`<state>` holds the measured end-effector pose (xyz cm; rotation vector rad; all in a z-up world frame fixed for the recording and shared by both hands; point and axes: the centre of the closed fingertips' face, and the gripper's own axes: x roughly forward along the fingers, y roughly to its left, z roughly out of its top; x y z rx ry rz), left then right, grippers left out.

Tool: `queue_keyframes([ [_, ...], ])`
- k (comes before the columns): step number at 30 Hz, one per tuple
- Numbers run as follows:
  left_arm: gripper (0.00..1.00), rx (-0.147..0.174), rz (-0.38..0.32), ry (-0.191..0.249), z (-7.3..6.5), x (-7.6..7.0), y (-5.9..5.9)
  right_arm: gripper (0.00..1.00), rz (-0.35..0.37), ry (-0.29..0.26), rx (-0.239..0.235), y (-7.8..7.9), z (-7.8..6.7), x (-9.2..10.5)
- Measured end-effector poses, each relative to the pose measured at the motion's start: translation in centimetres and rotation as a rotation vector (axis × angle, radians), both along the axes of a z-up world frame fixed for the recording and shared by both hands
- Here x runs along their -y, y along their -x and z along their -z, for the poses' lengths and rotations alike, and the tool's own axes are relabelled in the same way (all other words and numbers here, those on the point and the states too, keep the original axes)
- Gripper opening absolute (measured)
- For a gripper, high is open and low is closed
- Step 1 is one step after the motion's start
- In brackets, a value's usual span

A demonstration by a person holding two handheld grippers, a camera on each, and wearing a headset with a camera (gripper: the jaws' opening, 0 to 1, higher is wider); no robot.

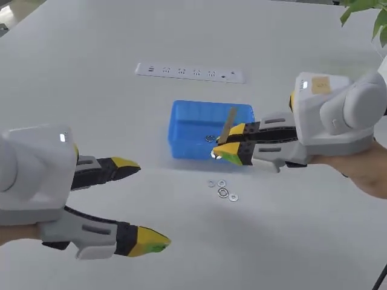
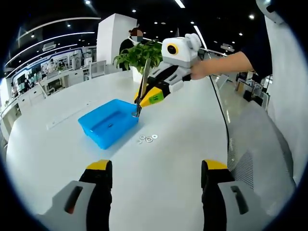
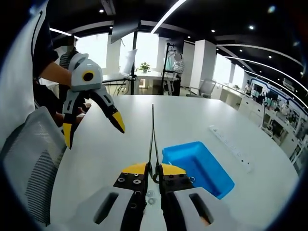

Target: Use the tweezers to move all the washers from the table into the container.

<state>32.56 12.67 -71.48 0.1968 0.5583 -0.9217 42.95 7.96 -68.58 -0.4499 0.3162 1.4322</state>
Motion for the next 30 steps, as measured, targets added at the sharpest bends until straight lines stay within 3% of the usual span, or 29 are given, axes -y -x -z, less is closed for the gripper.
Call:
queue_keyframes([
  [3, 0.84, -0.003, -0.003, -0.007, 0.2, -0.3, 0.0, 0.09, 0.015, -0.01, 0.008, -1.3, -0.7, 0.0],
  [6, 0.87, -0.013, -0.031, 0.015, 0.3, -0.5, -0.1, 0.09, 0.028, -0.015, 0.017, -2.5, -1.0, -0.1],
  [13, 0.97, -0.033, -0.037, 0.01, 0.8, -0.7, 0.7, 0.09, 0.052, -0.007, 0.028, -5.2, -0.5, -0.3],
  [17, 0.99, -0.037, -0.05, -0.001, 1.4, -0.9, 1.0, 0.09, 0.058, 0.017, 0.035, -6.4, 0.8, -0.5],
  [20, 0.99, -0.029, -0.075, -0.004, 1.4, -1.1, 0.7, 0.09, 0.071, 0.061, 0.07, -7.4, 2.1, -0.5],
  [23, 0.99, -0.018, -0.104, 0.005, 1.3, -1.6, 0.4, 0.09, 0.074, 0.085, 0.063, -8.0, 3.4, -0.5],
  [30, 0.99, -0.036, -0.101, 0.002, 1.8, -1.4, 0.8, 0.09, 0.077, 0.099, 0.028, -8.5, 5.5, -0.8],
])
